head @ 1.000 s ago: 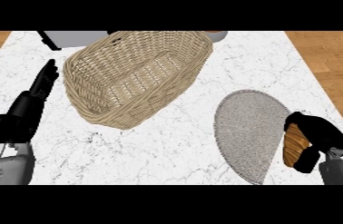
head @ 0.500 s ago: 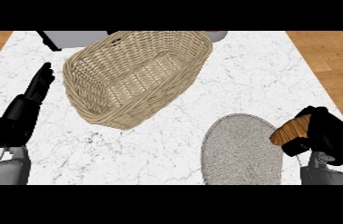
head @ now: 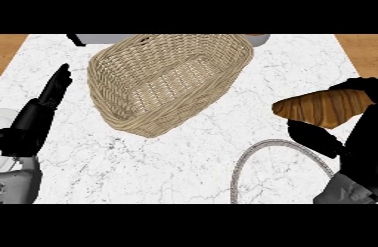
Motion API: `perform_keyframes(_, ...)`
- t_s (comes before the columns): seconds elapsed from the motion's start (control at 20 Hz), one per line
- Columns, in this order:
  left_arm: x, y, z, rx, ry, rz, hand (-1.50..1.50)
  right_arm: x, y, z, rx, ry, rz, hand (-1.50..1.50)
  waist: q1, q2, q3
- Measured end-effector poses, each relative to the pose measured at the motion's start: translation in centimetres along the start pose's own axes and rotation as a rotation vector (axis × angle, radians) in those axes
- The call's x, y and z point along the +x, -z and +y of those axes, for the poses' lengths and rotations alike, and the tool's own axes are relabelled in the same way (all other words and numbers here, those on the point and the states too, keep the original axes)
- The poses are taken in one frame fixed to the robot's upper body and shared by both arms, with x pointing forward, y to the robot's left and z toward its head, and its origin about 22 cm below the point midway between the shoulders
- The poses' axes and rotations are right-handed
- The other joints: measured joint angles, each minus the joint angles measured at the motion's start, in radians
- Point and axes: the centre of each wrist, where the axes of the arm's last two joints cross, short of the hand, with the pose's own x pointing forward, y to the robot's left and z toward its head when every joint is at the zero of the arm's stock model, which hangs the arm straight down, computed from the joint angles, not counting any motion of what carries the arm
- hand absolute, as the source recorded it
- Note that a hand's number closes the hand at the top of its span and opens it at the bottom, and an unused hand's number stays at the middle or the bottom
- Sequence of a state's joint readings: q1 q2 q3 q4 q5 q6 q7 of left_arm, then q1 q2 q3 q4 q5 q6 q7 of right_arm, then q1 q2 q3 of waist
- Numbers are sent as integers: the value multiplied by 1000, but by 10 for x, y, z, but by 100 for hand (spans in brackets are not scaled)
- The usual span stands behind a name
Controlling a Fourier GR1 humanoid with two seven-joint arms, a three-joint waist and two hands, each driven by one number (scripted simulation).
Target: Pick the croissant from the placemat and place it in the basket
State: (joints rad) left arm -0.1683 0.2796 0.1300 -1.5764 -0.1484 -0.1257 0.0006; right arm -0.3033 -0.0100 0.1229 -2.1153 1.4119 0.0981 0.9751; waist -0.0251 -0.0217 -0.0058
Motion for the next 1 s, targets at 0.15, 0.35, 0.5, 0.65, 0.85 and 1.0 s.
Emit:
perform_keyframes(0.15, 6, 8, -10, -19, -8, -19, 0, 42, -14, -16, -34, 64, -87, 150, 22, 8, 1)
perform_keyframes(0.35, 7, 10, -12, -31, -9, -32, 0, 90, -24, -31, -45, 139, -190, 150, 45, 14, 1)
perform_keyframes(0.5, 9, 14, -16, -46, -18, -35, 0, 120, -20, -35, -22, 165, -222, 150, 58, 17, 1)
perform_keyframes(0.65, 12, 18, -19, -48, -13, -42, 0, 148, -11, -36, 18, 170, -233, 150, 67, 20, 2)
perform_keyframes(0.85, 13, 20, -24, -62, -14, -54, 0, 181, 3, -29, 68, 141, -224, 150, 81, 24, 1)
perform_keyframes(1.0, 15, 21, -24, -68, -16, -60, 0, 201, 17, -24, 105, 128, -195, 150, 92, 27, 2)
